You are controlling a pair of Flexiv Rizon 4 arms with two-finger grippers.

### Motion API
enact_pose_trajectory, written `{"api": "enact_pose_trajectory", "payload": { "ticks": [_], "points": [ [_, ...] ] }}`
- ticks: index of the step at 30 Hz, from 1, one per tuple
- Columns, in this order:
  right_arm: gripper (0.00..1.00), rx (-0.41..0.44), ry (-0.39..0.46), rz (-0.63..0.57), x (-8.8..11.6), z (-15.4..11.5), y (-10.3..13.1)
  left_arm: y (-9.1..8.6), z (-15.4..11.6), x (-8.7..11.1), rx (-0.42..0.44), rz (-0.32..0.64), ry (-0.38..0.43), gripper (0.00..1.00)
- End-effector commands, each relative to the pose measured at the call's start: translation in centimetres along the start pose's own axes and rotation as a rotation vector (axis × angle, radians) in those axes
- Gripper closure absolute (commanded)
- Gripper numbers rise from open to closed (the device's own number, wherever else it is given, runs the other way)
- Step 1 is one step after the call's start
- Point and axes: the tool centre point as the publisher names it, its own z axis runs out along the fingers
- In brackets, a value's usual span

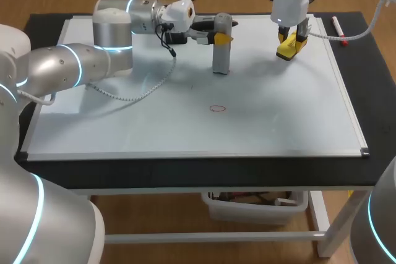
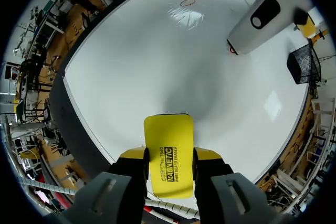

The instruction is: Pick up the inspection probe, press it on each red-marked spot on the whiteboard one by one, put down the probe, pick up the eraser, and wipe off all the red marks.

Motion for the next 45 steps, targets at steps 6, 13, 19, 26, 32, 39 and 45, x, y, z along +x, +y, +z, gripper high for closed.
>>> {"api": "enact_pose_trajectory", "payload": {
  "ticks": [6, 13, 19, 26, 32, 39, 45],
  "points": [
    [1.00, 0.001, 0.003, -0.002, 0.0, -0.1, -0.1, -1.9, -0.6, 0.7, 0.005, 0.002, -0.005, 1.00],
    [1.00, 0.001, 0.003, -0.002, 0.0, -0.1, -0.1, -3.7, -2.4, 1.2, 0.007, 0.034, -0.025, 1.00],
    [1.00, 0.001, 0.003, -0.002, 0.0, -0.1, -0.1, -4.9, -5.4, 1.6, 0.000, 0.057, -0.070, 1.00],
    [1.00, 0.001, 0.003, -0.002, 0.0, -0.1, -0.1, -6.0, -9.2, 2.4, -0.014, 0.074, -0.133, 1.00],
    [1.00, 0.001, 0.003, -0.002, 0.0, -0.1, -0.1, -6.6, -11.8, 2.9, -0.021, 0.082, -0.173, 1.00],
    [1.00, 0.001, 0.003, -0.002, 0.0, -0.1, -0.1, -7.1, -14.4, 3.6, -0.030, 0.087, -0.209, 1.00],
    [1.00, 0.001, 0.003, -0.002, 0.0, -0.1, -0.1, -7.4, -16.6, 4.3, -0.031, 0.094, -0.241, 1.00]
  ]
}}
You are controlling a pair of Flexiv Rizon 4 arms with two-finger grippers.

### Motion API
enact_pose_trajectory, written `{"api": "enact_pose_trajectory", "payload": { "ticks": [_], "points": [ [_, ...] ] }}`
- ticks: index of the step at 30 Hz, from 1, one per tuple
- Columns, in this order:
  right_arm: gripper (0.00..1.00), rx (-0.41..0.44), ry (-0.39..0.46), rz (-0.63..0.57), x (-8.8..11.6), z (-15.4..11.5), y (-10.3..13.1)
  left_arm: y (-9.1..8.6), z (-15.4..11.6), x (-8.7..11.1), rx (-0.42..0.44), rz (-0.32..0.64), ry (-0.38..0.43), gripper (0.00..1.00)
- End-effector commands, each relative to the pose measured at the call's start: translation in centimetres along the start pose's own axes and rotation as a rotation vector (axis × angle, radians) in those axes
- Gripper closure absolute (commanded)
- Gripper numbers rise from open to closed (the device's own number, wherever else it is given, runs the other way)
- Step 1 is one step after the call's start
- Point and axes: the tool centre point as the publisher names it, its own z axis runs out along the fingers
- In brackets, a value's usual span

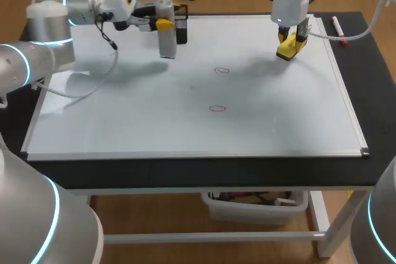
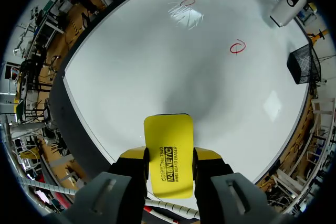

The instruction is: Pick up the inspection probe, press it on each red-marked spot on the whiteboard one by one, put down the probe, pick up the eraser, and wipe off all the red marks.

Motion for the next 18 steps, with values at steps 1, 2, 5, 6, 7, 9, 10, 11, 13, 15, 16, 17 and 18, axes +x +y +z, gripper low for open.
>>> {"api": "enact_pose_trajectory", "payload": {
  "ticks": [1, 2, 5, 6, 7, 9, 10, 11, 13, 15, 16, 17, 18],
  "points": [
    [1.00, 0.001, 0.003, -0.002, 0.0, -0.1, -0.1, -0.9, -1.3, 1.3, -0.044, 0.005, -0.163, 1.00],
    [1.00, 0.001, 0.003, -0.002, 0.0, -0.1, -0.1, -1.0, -1.7, 1.3, -0.043, 0.005, -0.169, 1.00],
    [1.00, 0.001, 0.003, -0.002, 0.0, -0.1, -0.1, -1.0, -2.6, 1.5, -0.046, 0.004, -0.186, 1.00],
    [1.00, 0.001, 0.003, -0.002, 0.0, -0.1, -0.1, -1.0, -2.9, 1.5, -0.047, 0.004, -0.191, 1.00],
    [1.00, 0.001, 0.003, -0.002, 0.0, -0.1, -0.1, -1.0, -3.3, 1.6, -0.049, 0.003, -0.199, 1.00],
    [1.00, 0.001, 0.003, -0.002, 0.0, -0.1, -0.1, -1.0, -4.0, 1.7, -0.048, 0.004, -0.212, 1.00],
    [1.00, 0.001, 0.003, -0.002, 0.0, -0.1, -0.1, -1.0, -4.4, 1.7, -0.046, 0.005, -0.221, 1.00],
    [1.00, 0.001, 0.003, -0.002, 0.0, -0.1, -0.1, -1.1, -4.9, 1.8, -0.045, 0.007, -0.232, 1.00],
    [1.00, 0.001, 0.003, -0.002, 0.0, -0.1, -0.1, -1.2, -5.8, 1.8, -0.041, 0.007, -0.251, 1.00],
    [1.00, 0.001, 0.003, -0.002, 0.0, -0.1, -0.1, -1.3, -6.4, 1.9, -0.041, 0.010, -0.262, 1.00],
    [1.00, 0.001, 0.003, -0.002, 0.0, -0.1, -0.1, -1.4, -6.8, 1.9, -0.041, 0.010, -0.269, 1.00],
    [1.00, 0.001, 0.003, -0.002, 0.0, -0.1, -0.1, -1.5, -7.1, 1.9, -0.039, 0.012, -0.275, 1.00],
    [1.00, 0.001, 0.003, -0.002, 0.0, -0.1, -0.1, -1.5, -7.4, 2.0, -0.039, 0.014, -0.281, 1.00]
  ]
}}
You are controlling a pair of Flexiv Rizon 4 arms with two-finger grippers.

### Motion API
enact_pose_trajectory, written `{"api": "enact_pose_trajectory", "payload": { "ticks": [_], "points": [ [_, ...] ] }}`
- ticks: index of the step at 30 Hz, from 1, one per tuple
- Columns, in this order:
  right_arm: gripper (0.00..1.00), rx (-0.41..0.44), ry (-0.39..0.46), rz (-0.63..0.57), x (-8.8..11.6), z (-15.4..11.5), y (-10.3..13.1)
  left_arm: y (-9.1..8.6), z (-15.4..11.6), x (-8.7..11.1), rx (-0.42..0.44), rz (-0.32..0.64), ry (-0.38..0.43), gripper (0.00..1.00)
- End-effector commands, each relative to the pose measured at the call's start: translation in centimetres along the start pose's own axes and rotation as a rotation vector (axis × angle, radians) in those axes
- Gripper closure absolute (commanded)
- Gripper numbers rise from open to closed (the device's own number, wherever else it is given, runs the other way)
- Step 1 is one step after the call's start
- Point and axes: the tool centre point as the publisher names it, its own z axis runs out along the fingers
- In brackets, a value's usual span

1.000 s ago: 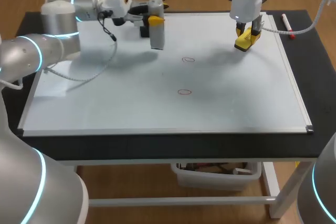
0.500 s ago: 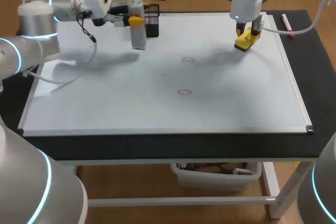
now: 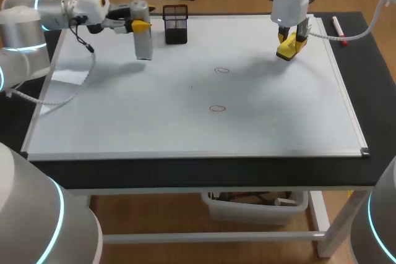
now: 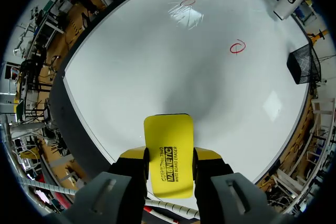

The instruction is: Pick up the inspection probe, press it on each red-marked spot on the whiteboard one by one, put down the probe, pick up the eraser, and wipe off all the red marks.

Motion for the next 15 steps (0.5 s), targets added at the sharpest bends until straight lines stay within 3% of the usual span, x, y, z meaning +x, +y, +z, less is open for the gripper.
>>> {"api": "enact_pose_trajectory", "payload": {
  "ticks": [1, 15],
  "points": [
    [1.00, 0.001, 0.003, -0.002, 0.0, -0.1, -0.1, -0.8, -1.1, 0.9, -0.009, 0.007, -0.188, 1.00],
    [1.00, 0.001, 0.003, -0.002, 0.0, -0.1, -0.1, -0.7, -3.3, 1.4, -0.002, 0.009, -0.225, 1.00]
  ]
}}
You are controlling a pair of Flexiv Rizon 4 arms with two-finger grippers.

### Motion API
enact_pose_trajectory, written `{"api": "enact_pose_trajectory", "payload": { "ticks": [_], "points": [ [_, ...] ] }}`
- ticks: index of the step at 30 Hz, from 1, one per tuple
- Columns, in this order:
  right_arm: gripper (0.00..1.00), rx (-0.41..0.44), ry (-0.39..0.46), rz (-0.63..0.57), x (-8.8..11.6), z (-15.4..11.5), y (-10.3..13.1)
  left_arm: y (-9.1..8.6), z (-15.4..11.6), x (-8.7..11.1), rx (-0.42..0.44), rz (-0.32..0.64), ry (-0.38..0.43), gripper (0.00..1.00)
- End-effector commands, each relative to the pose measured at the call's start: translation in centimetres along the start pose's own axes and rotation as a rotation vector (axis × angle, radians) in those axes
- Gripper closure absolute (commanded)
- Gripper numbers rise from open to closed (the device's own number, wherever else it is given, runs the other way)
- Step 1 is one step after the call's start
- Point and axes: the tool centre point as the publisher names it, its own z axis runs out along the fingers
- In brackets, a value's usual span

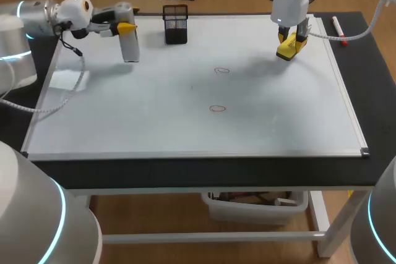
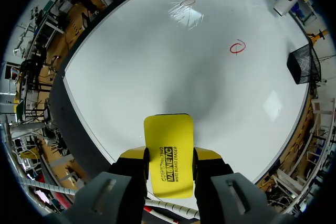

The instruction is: Pick up the inspection probe, press it on each red-marked spot on the whiteboard one by one, put down the probe, pick up the eraser, and wipe off all the red marks.

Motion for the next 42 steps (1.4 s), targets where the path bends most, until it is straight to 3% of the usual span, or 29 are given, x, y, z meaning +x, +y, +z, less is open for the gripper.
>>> {"api": "enact_pose_trajectory", "payload": {
  "ticks": [1, 9, 17, 29, 42],
  "points": [
    [1.00, 0.001, 0.003, -0.002, 0.0, -0.1, -0.1, -0.5, 0.2, 0.6, -0.009, 0.002, -0.149, 1.00],
    [1.00, 0.025, 0.015, -0.071, -1.8, -0.4, 2.6, -0.5, 0.2, 0.6, -0.009, 0.002, -0.149, 1.00],
    [1.00, 0.034, 0.014, -0.194, -5.1, -0.3, 6.2, -0.5, 0.2, 0.6, -0.009, 0.002, -0.149, 1.00],
    [1.00, 0.009, -0.017, -0.395, -10.3, -0.8, 13.5, -0.5, 0.2, 0.6, -0.009, 0.002, -0.149, 1.00],
    [1.00, -0.015, -0.006, -0.558, -13.2, 0.6, 20.0, -0.5, 0.2, 0.6, -0.009, 0.002, -0.149, 1.00]
  ]
}}
